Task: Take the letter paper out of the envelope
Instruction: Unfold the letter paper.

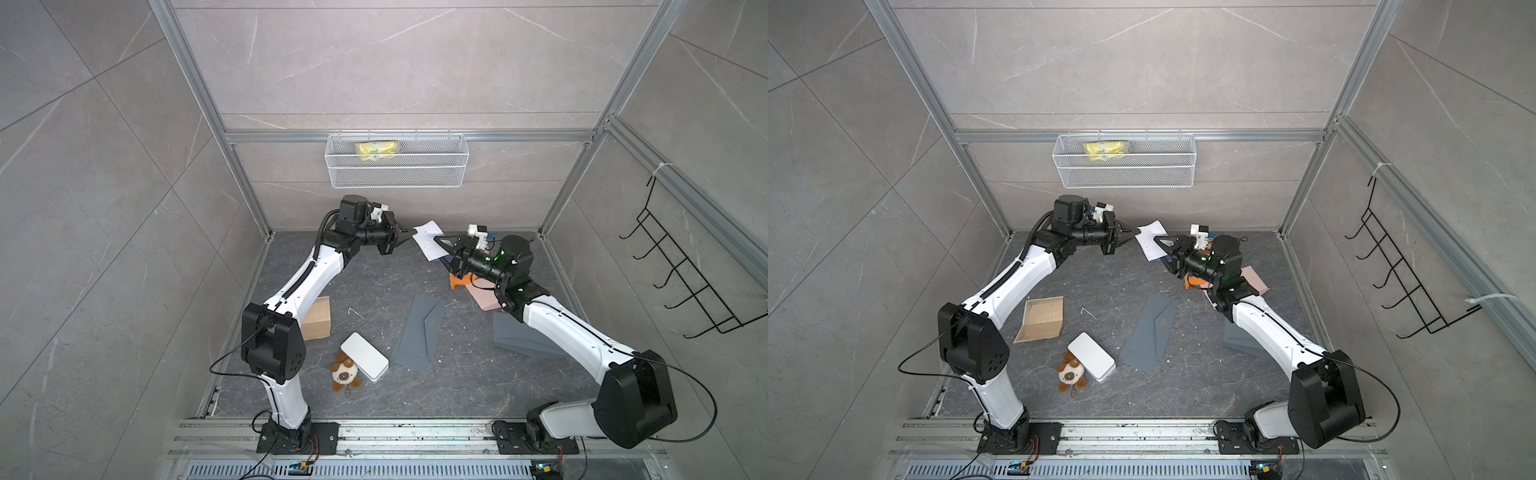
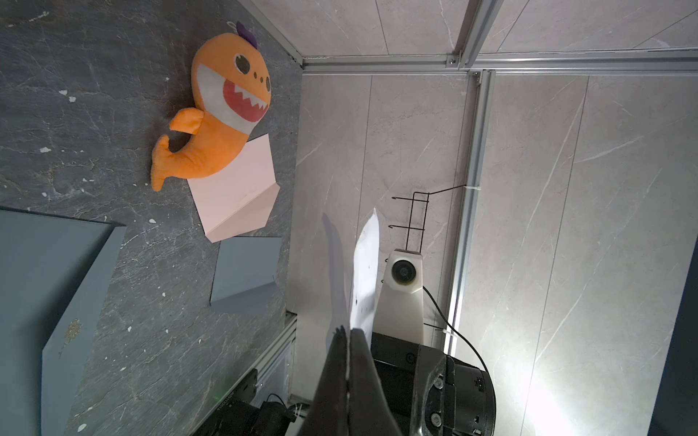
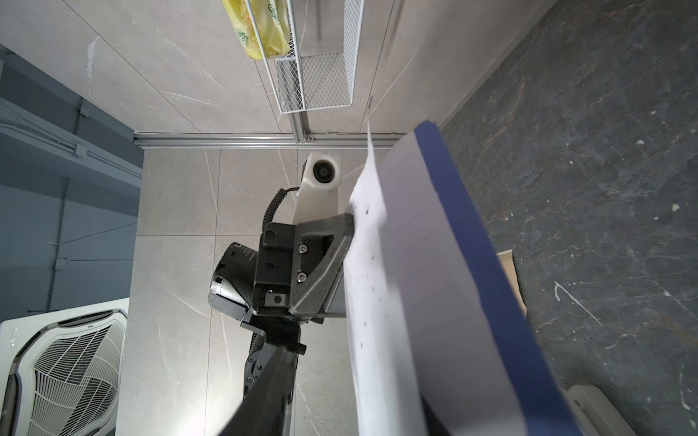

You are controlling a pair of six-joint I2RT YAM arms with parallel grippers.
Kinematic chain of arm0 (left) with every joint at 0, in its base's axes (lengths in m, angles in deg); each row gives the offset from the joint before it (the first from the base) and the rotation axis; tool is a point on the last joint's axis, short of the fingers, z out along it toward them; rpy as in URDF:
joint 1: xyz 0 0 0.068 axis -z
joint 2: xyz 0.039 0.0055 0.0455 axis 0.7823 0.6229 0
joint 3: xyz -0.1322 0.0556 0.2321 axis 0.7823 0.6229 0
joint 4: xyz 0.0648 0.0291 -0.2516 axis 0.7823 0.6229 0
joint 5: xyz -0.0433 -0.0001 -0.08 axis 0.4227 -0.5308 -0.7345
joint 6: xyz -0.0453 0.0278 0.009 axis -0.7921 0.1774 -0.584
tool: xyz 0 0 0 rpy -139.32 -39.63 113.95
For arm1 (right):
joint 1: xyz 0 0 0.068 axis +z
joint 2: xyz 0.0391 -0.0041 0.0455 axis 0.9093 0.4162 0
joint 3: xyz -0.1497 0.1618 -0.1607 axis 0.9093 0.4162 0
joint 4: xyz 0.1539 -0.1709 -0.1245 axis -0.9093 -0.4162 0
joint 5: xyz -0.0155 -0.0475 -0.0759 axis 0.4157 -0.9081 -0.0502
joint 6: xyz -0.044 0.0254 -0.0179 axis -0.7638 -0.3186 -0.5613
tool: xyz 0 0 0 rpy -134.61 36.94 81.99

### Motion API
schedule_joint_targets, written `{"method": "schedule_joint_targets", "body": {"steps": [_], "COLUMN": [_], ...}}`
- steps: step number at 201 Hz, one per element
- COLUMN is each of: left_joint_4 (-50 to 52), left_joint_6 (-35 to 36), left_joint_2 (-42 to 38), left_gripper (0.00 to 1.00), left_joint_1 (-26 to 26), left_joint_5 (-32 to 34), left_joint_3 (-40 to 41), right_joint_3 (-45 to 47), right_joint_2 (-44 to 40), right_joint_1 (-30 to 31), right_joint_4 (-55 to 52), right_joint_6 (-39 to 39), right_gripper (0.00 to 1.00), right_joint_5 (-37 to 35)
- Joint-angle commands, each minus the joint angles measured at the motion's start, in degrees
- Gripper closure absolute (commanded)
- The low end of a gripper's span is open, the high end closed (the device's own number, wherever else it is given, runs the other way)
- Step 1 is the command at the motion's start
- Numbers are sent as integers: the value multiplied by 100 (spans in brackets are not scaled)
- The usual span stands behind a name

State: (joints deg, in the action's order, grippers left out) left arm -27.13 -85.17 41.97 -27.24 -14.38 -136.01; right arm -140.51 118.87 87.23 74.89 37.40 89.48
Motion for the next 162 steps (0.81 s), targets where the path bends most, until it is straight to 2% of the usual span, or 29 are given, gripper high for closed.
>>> {"method": "schedule_joint_targets", "body": {"steps": [1, 57, 93, 110, 119, 143, 162], "left_joint_4": [-303, -387, -405, -409, -399, 85, 607], "left_joint_6": [-107, -167, -184, -201, -210, 57, 305], "left_joint_2": [-54, -95, -89, -85, -93, -149, -212], "left_gripper": [100, 100, 100, 100, 100, 73, 58], "left_joint_1": [42, 133, 142, 143, 143, 135, 99], "left_joint_5": [-2, 60, 88, 104, 123, 279, 472], "left_joint_3": [31, 153, 145, 116, 102, -140, -371], "right_joint_3": [-215, -454, -643, -832, -957, -1631, -2245], "right_joint_2": [128, 350, 357, 376, 367, 358, 421], "right_joint_1": [67, 122, 145, 149, 149, 147, 170], "right_joint_4": [60, -79, -689, -1289, -1687, -3173, -4383], "right_joint_6": [-23, -125, -558, -997, -1323, -2777, -4209], "right_gripper": [61, 70, 88, 100, 100, 100, 100], "right_joint_5": [-128, -133, -133, -90, -107, -300, -643]}}
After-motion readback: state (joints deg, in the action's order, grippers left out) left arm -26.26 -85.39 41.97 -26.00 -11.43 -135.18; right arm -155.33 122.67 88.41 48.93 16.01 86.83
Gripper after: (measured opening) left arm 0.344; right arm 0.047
